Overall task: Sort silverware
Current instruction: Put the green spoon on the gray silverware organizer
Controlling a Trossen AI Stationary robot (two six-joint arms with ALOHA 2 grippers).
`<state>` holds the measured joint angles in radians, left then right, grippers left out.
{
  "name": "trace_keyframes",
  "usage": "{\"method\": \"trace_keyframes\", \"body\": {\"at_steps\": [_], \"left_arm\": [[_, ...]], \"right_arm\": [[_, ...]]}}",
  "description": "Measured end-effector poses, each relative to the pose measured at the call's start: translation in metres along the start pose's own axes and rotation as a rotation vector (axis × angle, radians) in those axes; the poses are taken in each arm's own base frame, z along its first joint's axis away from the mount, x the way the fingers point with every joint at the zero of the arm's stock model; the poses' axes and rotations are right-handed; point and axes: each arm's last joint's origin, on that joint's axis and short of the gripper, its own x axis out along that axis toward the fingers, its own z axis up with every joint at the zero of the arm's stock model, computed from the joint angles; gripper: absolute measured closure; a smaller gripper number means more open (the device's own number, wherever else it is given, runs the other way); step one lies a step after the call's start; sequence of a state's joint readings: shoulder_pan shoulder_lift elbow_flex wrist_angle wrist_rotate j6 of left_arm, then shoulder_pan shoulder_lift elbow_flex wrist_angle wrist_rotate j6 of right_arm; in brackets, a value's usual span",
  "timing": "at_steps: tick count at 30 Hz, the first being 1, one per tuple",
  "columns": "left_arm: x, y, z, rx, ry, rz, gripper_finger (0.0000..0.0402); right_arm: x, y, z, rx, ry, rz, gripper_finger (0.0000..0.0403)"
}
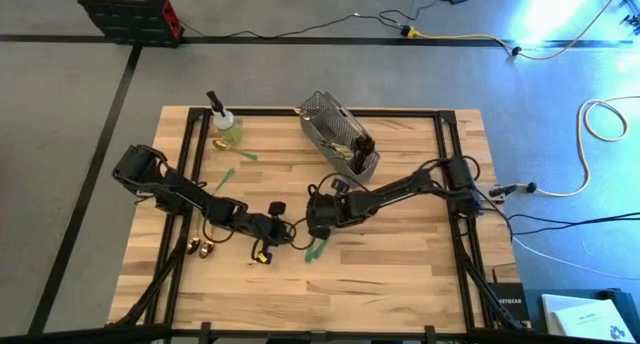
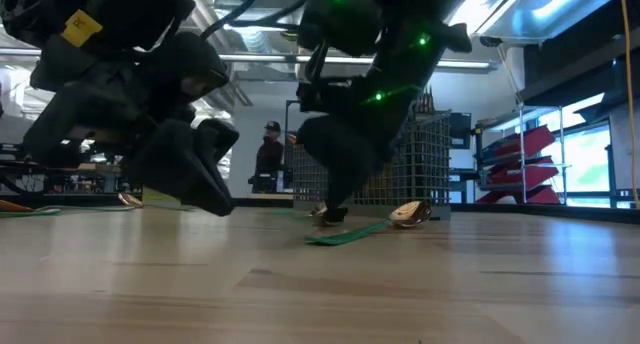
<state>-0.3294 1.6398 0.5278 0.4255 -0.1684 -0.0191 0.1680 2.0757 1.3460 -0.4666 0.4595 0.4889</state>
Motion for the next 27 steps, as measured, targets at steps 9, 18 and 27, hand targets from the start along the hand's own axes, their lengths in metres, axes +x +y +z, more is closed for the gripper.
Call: {"method": "trace_keyframes", "body": {"at_steps": [9,18,27], "left_arm": [[-0.001,-0.003,-0.002,-0.018,0.016,-0.015,0.0402],[-0.001,-0.006,-0.006,-0.166,0.062,-0.042,0.0399],[0.0,0.004,-0.009,-0.288,0.078,-0.008,0.0331]], "right_arm": [[0.0,0.001,-0.007,0.049,0.046,-0.023,0.0402],[-0.012,0.018,-0.022,0.077,0.073,-0.023,0.0403],[-0.015,0.023,-0.025,0.079,0.063,-0.024,0.0403]]}}
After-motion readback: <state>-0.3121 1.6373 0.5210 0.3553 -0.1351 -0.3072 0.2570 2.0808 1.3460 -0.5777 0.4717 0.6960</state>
